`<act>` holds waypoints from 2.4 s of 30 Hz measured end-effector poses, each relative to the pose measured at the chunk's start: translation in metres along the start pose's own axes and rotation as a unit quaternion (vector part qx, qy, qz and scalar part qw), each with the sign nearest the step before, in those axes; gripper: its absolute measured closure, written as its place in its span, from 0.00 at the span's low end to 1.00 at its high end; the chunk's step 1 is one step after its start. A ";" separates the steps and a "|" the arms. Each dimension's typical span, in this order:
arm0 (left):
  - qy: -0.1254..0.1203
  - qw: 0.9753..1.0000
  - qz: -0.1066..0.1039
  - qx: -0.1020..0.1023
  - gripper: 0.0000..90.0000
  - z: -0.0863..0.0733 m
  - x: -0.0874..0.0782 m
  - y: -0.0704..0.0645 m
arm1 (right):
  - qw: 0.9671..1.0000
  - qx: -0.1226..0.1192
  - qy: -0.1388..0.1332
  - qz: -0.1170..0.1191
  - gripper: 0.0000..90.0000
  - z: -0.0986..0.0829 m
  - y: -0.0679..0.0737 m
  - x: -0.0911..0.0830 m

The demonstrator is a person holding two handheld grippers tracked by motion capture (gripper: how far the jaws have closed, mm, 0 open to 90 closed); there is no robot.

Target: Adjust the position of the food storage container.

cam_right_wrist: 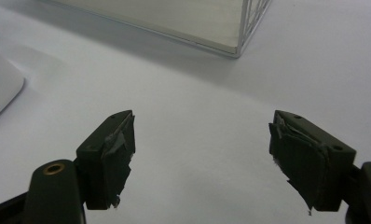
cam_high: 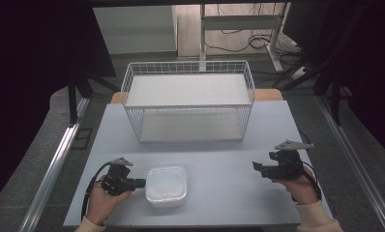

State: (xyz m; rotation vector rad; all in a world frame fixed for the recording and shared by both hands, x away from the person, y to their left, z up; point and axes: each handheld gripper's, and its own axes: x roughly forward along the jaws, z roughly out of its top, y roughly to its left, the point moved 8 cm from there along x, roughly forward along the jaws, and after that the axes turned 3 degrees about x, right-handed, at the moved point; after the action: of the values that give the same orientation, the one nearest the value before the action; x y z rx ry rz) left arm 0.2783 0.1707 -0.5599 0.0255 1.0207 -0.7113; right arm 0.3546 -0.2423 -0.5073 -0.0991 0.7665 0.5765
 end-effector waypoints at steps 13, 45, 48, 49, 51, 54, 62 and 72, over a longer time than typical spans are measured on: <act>0.005 1.000 -0.008 0.014 1.00 0.020 0.017 -0.009 | 1.000 0.003 -0.002 -0.001 0.25 0.001 -0.001 -0.002; 0.002 0.999 0.004 0.035 1.00 0.013 0.003 -0.016 | 1.000 0.003 -0.004 -0.005 0.25 0.000 -0.004 -0.003; 0.001 0.999 0.000 0.034 1.00 0.002 0.001 -0.022 | 1.000 0.003 -0.003 -0.004 0.25 0.000 -0.002 -0.002; 0.002 0.999 -0.001 0.036 1.00 -0.002 0.000 -0.023 | 1.000 0.002 -0.002 -0.003 0.25 0.000 -0.001 -0.002; 0.003 0.999 -0.003 0.034 1.00 -0.009 -0.001 -0.027 | 1.000 -0.001 -0.002 -0.003 0.25 0.000 0.000 -0.002; 0.006 0.999 -0.009 0.038 1.00 -0.015 0.001 -0.032 | 1.000 0.000 -0.001 -0.003 0.25 0.000 -0.001 -0.001; 0.025 0.998 -0.027 0.059 1.00 -0.016 0.016 -0.051 | 1.000 0.001 -0.002 -0.005 0.25 0.000 -0.002 -0.003; 0.030 0.997 -0.025 0.068 1.00 -0.006 0.022 -0.053 | 1.000 0.001 -0.002 -0.006 0.25 -0.001 -0.004 -0.003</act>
State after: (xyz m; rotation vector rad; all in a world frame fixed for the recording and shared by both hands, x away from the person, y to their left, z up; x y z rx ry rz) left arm 0.2508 0.1197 -0.5645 0.1393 1.0315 -0.8291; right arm 0.3545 -0.2473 -0.5064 -0.1002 0.7620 0.5637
